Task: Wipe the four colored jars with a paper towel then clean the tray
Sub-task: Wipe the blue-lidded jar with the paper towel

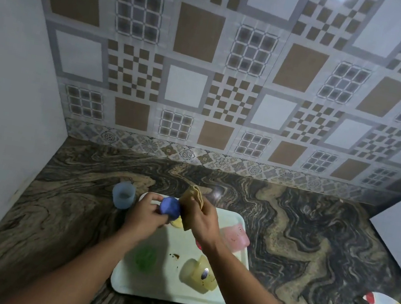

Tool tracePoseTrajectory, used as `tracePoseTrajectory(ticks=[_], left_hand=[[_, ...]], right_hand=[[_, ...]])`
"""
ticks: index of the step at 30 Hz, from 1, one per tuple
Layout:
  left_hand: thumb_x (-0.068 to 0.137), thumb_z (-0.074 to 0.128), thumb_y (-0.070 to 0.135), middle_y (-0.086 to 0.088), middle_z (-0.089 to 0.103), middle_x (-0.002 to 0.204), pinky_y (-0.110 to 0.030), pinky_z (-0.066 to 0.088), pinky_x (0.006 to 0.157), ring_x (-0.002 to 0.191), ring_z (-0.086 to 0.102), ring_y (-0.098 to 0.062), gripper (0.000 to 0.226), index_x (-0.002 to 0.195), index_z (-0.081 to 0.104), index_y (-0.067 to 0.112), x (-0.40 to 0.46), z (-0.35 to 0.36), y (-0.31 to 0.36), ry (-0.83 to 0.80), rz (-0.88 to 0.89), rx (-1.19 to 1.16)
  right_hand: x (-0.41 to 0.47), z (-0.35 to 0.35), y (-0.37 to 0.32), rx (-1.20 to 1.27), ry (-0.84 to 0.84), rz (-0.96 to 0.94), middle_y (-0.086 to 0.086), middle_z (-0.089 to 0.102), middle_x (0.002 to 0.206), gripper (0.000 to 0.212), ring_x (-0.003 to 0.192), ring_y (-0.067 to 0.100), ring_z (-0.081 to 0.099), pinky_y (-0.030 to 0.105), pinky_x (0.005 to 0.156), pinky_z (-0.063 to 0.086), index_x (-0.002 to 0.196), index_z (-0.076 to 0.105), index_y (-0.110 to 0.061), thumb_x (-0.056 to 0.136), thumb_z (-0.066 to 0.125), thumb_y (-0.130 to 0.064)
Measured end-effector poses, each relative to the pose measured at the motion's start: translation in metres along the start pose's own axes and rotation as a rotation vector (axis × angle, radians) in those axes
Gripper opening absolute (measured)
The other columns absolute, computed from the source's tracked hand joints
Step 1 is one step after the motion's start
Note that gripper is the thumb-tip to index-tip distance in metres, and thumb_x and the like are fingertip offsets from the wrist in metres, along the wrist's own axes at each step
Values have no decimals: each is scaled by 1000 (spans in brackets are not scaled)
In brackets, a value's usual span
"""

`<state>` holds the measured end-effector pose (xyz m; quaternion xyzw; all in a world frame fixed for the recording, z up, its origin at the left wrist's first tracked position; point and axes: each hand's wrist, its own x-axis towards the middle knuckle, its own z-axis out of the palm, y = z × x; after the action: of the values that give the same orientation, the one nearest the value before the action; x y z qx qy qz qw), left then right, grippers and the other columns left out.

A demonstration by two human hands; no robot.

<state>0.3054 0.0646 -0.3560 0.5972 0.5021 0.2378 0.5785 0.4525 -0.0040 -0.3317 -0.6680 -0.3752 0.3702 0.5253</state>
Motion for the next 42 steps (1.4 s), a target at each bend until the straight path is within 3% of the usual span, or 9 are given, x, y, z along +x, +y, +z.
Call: tracePoseTrajectory(ticks=[5, 11, 15, 23, 29, 34, 36, 39, 42], left_hand=[[86, 76, 6, -8, 79, 99, -32, 58, 77, 99, 74, -24, 27, 111, 71, 12, -15, 9, 8, 21, -123, -451], [93, 68, 13, -13, 77, 107, -36, 58, 82, 101, 74, -24, 21, 114, 69, 10, -24, 3, 21, -25, -213, -700], [99, 59, 23, -15, 77, 105, -40, 58, 85, 100, 72, -28, 23, 114, 70, 9, -28, -4, 27, -20, -278, -872], [102, 50, 20, -16, 77, 100, -41, 55, 92, 101, 68, -27, 27, 118, 65, 4, -36, -23, 34, -50, -274, -950], [102, 50, 12, -12, 78, 88, -38, 54, 87, 80, 75, -19, 22, 108, 71, 7, -43, -24, 47, -147, -248, -1000], [97, 54, 13, -13, 77, 104, -50, 47, 105, 104, 70, -22, 23, 115, 67, 8, -46, -30, 45, -311, -299, -964], [96, 55, 13, -11, 77, 103, -53, 44, 108, 106, 69, -22, 21, 113, 68, 9, -45, -34, 45, -310, -295, -973], [98, 53, 16, -11, 78, 101, -51, 46, 105, 98, 72, -19, 23, 114, 69, 10, -44, -40, 49, -286, -276, -925], [100, 53, 17, -9, 78, 92, -50, 46, 105, 93, 70, -20, 21, 107, 71, 10, -45, -38, 53, -264, -272, -877]], right_hand=[[-10, 10, -6, -22, 1, -72, 5, 64, 82, 24, 73, 14, 55, 32, 68, 46, 102, 70, -10, 110, 49, -21], [-17, 8, -10, -131, -55, -221, -1, 74, 98, 24, 89, 11, 65, 40, 84, 54, 116, 72, -23, 108, 50, -24], [-22, 11, -18, -191, -90, -301, -7, 74, 109, 25, 99, 5, 66, 24, 90, 52, 125, 70, -22, 111, 50, -24], [-26, 13, -21, -89, -30, -302, -4, 65, 84, 22, 73, 9, 57, 31, 69, 49, 115, 71, -14, 110, 51, -21], [-33, -1, -5, -540, -39, -707, -1, 50, 157, 45, 145, 6, 46, 20, 117, 39, 151, 55, -21, 106, 51, -19], [-22, -5, -35, 28, -78, -77, 18, 69, 79, 39, 72, 27, 62, 42, 73, 49, 92, 67, -5, 111, 45, -33], [-23, -8, -39, 43, -21, -106, 10, 68, 69, 38, 64, 23, 60, 39, 69, 48, 81, 64, -13, 111, 46, -27], [-38, -13, -34, -173, 26, -514, 0, 75, 113, 28, 106, 13, 70, 37, 94, 56, 118, 73, -17, 111, 47, -23], [-41, -13, -21, -512, -76, -769, 1, 52, 156, 43, 147, 11, 46, 28, 121, 39, 149, 56, -18, 106, 52, -12]])
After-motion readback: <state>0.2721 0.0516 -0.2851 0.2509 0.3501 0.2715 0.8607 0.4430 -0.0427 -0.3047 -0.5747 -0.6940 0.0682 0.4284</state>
